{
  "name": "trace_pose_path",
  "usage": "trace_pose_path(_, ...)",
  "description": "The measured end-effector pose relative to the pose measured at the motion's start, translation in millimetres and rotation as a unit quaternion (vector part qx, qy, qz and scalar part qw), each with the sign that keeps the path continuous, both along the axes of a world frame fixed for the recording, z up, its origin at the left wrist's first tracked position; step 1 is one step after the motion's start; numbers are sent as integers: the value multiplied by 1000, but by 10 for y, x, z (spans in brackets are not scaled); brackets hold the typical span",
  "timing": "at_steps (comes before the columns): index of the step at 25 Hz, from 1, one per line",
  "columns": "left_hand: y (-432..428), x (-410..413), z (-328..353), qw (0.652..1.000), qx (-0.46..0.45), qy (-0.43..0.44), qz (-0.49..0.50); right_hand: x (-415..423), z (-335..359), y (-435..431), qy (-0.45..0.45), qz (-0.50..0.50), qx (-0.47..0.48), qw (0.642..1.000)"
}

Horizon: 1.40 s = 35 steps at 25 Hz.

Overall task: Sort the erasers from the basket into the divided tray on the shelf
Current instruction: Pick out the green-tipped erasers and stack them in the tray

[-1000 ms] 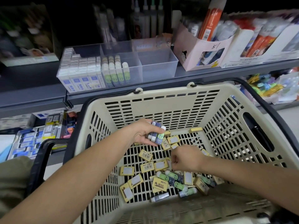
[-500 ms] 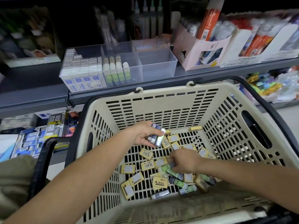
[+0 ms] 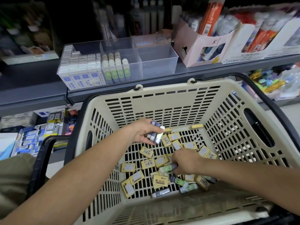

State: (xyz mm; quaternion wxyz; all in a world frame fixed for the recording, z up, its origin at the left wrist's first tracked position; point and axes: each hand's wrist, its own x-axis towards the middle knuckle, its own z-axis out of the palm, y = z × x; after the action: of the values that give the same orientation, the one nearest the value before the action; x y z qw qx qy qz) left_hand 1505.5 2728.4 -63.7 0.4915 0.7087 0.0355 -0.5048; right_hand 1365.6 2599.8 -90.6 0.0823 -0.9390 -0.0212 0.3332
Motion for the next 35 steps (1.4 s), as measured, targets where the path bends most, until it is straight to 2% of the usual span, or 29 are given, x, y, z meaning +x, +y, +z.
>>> trace_pose_path(3, 8, 11, 24, 1000, -10, 4, 17, 205, 211, -187, -31, -101, 92, 990)
trace_pose_path(5, 2, 30, 49, 999, -22, -5, 45, 350, 418, -329, -86, -212, 164, 960)
trace_pose_path(6, -8, 37, 73, 998, -33, -9, 61, 401, 506, -384, -103, -280, 222, 928)
trace_pose_path(8, -45, 20, 141, 994, -70, -3, 81, 454, 637, -422, -112, -383, 368, 840)
trace_pose_path(9, -67, 0, 177, 992, -92, 4, 83, 465, 689, -411, -112, -401, 421, 806)
trace_pose_path(10, -91, -26, 216, 990, -114, 11, 84, 474, 728, -394, -115, -402, 452, 788)
trace_pose_path(14, -101, -54, 435, 970, -216, 45, 105, 544, 901, -353, -145, -403, 493, 758)
trace_pose_path(16, -66, -23, 570, 964, -250, 44, 85, 571, 1014, -355, -161, -404, 512, 740)
trace_pose_path(18, -27, -5, 673, 964, -254, 21, 72, 579, 1114, -328, -177, -393, 520, 738)
trace_pose_path(22, 58, -16, 750, 961, -256, -18, 104, 604, 1252, -155, -211, -327, 503, 772)
trace_pose_path(28, 244, 61, 843, 952, -262, -21, 159, 717, 1347, 55, -216, -330, 512, 763)
trace_pose_path(32, 263, 31, 857, 949, -270, 14, 164, 765, 1342, 121, -224, -333, 498, 769)
trace_pose_path(35, 220, -36, 868, 939, -307, 55, 143, 789, 1348, 153, -217, -347, 519, 751)
